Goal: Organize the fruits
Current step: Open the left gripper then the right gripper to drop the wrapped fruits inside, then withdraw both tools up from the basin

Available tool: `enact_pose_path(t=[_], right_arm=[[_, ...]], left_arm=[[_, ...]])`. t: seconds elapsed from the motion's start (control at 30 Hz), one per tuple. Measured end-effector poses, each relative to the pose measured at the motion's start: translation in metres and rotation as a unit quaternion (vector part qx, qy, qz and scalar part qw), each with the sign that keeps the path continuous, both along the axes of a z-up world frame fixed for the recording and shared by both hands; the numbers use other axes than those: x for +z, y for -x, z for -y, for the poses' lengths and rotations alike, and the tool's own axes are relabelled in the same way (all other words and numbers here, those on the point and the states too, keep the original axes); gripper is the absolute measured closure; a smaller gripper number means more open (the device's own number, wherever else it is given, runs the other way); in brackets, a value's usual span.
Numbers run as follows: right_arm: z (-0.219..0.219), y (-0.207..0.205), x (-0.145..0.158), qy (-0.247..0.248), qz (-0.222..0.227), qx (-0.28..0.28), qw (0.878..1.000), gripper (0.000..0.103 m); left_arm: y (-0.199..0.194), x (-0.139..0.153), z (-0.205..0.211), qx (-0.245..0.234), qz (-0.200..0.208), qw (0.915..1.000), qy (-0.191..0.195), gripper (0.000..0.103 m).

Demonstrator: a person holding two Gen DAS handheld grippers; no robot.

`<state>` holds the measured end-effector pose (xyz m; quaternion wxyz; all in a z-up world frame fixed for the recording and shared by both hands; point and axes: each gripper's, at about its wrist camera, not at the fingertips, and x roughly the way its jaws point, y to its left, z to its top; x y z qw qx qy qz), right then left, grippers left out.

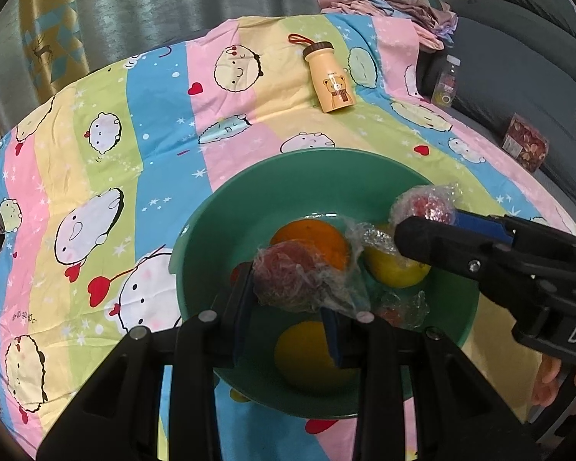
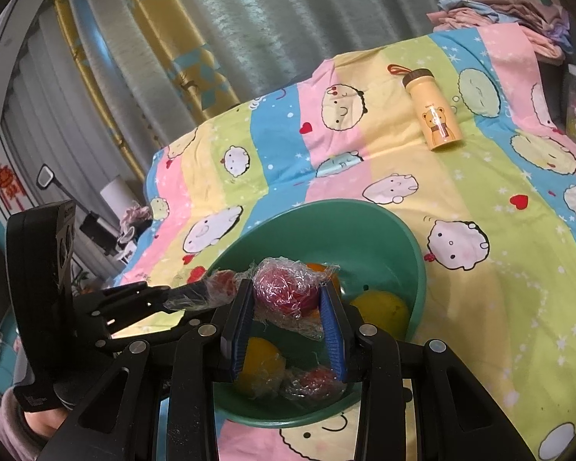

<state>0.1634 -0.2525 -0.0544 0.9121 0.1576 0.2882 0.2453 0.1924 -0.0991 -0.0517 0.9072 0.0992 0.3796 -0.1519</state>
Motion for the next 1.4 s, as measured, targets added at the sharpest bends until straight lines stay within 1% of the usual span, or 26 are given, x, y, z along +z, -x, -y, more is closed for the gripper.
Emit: enact_pose_path(t=[0.3,0.77,0.83,0.9,0.97,1.13,1.23,1.3,1.4], right_arm=[[0.003,-0.001,-0.001,-0.003,-0.005,-0.003,1.0,0.067],[0.003,-0.001,-0.002,0.003,-0.012,-0.011,1.0,0.067],[0.002,-0.001,-0.003,0.005,-0.014,-0.013,1.0,0.067],[0.002,-0.001,-0.003,0.006,-0.015,-0.013,1.0,0.066],[0.002,0.0,-0.002,0.005,-0.011,-0.014,1.0,0.062],[0.001,0.002,-0.001,0.004,-0.006,-0.013,1.0,0.061],[0.001,0.003,0.001,0.003,-0.006,-0.016,1.0,0.061],[0.003,0.004,0.002,-0.001,-0.004,-0.018,1.0,0.061],[0.005,0.005,0.003,-0.005,-0.003,-0.02,1.0,0.06]], left_arm=[[-0.001,0.0,0.002,0.0,-0.003,1.0,-0.006,0.069],[0.0,0.002,0.002,0.004,0.004,0.9999,-0.012,0.069],[0.0,0.002,0.001,0.007,0.006,0.9999,-0.012,0.063],[0.001,0.004,0.0,0.009,0.009,0.9998,-0.012,0.054],[0.002,0.004,0.0,0.01,0.012,0.9998,-0.013,0.052],[0.005,0.007,-0.001,0.015,0.018,0.9996,-0.015,0.046],[0.007,0.008,-0.002,0.019,0.023,0.9994,-0.016,0.036],[0.009,0.009,-0.003,0.024,0.025,0.9993,-0.016,0.027],[0.011,0.009,-0.006,0.032,0.026,0.999,-0.016,0.019]])
